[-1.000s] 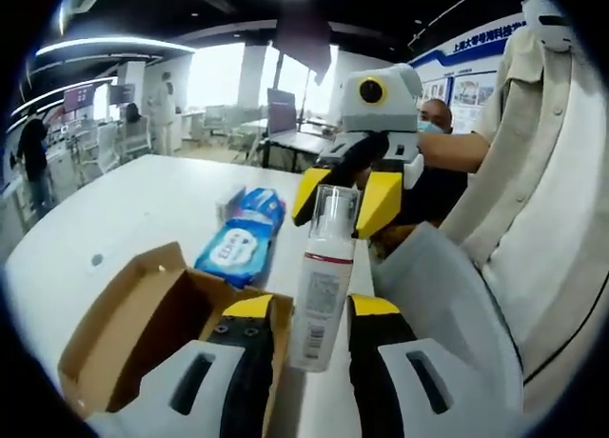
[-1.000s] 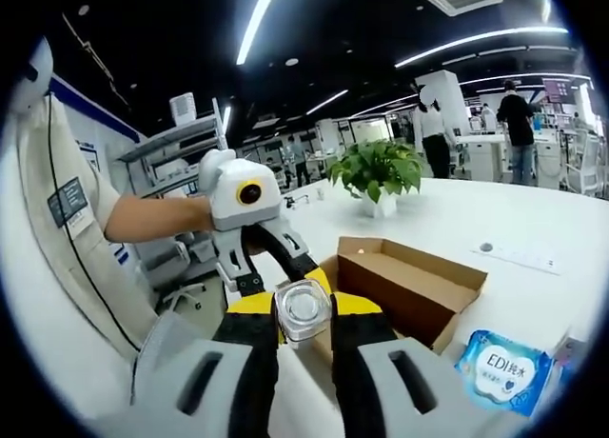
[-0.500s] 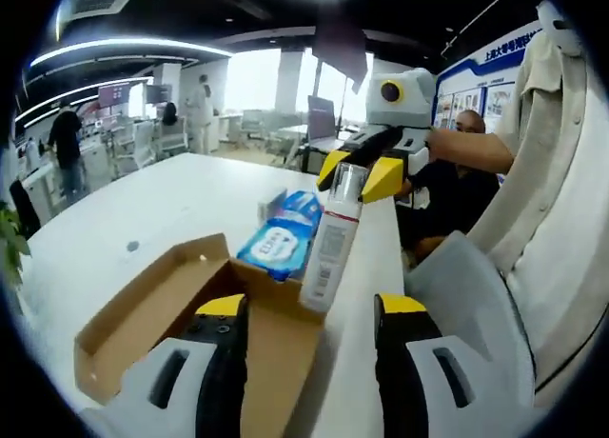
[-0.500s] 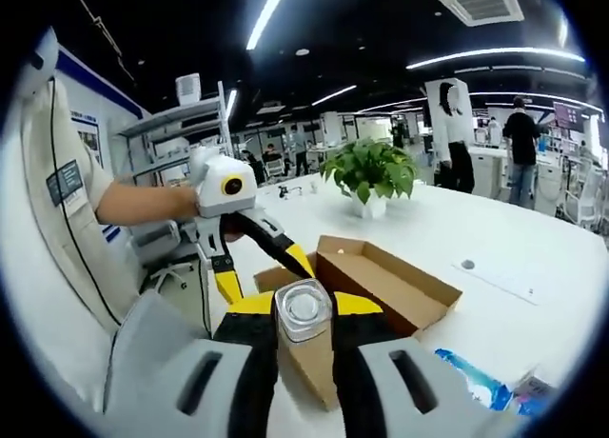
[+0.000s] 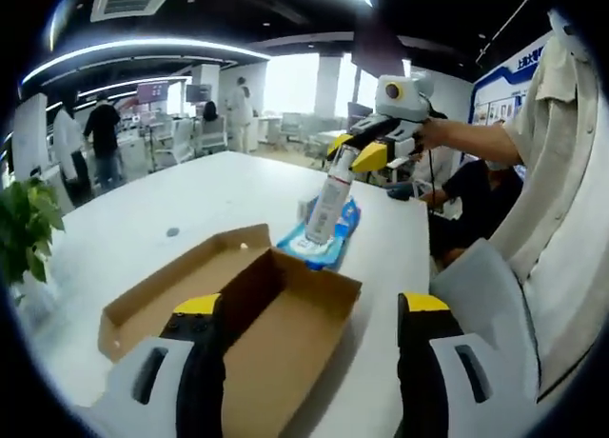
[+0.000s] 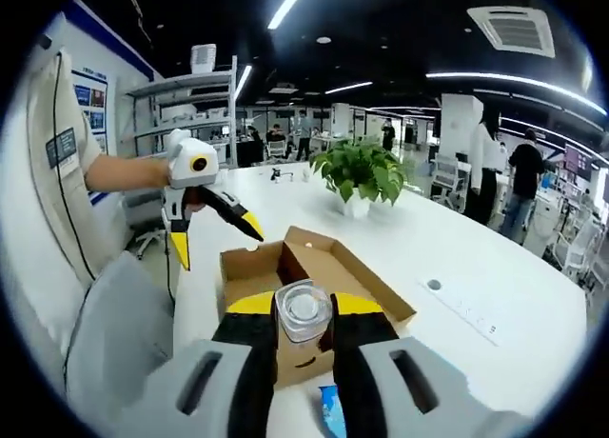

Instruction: Operate the shoe box by opening the lid, removing the specified soft item, and placing it in the target area until the item is outside and the box remains undamaged.

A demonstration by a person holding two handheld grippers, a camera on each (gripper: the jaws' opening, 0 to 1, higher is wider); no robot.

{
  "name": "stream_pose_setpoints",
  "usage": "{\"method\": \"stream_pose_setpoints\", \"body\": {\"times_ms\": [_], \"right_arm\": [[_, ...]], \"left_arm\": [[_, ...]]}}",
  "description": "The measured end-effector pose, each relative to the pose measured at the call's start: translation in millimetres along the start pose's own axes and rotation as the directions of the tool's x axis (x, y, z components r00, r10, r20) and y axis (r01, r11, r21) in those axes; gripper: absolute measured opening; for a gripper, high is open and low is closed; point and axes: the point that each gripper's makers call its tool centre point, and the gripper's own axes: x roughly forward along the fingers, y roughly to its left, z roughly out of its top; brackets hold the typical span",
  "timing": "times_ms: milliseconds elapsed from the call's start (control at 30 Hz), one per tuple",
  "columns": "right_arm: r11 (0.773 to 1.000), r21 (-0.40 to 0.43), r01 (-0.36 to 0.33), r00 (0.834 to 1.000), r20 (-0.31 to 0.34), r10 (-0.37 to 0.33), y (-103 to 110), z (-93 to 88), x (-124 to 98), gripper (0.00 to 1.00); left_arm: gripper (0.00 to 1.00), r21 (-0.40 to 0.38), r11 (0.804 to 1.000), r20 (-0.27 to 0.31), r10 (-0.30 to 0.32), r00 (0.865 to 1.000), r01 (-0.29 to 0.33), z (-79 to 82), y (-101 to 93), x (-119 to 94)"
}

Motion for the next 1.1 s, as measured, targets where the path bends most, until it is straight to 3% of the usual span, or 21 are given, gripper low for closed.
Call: {"method": "stream_pose_setpoints", "body": {"times_ms": [433,667,1100], "right_arm": [[0.998,-0.066,0.009,0.999,-0.050,-0.012,-49.0,-12.4,0.4,0.18],[0.997,-0.070,0.019,0.995,-0.093,-0.026,-81.1,-34.0,-0.4,0.18],[0.996,-0.084,-0.010,0.985,-0.173,-0.005,-114.3,-73.2,9.5,0.18]], "left_arm": [[0.91,-0.030,0.990,0.009,0.138,0.990,-0.137,-8.5,11.7,-24.7],[0.97,-0.049,0.980,0.009,0.193,0.981,-0.192,-14.8,16.6,-33.4],[1.00,-0.084,0.959,-0.007,0.270,0.963,-0.270,-27.4,25.5,-50.7]]}}
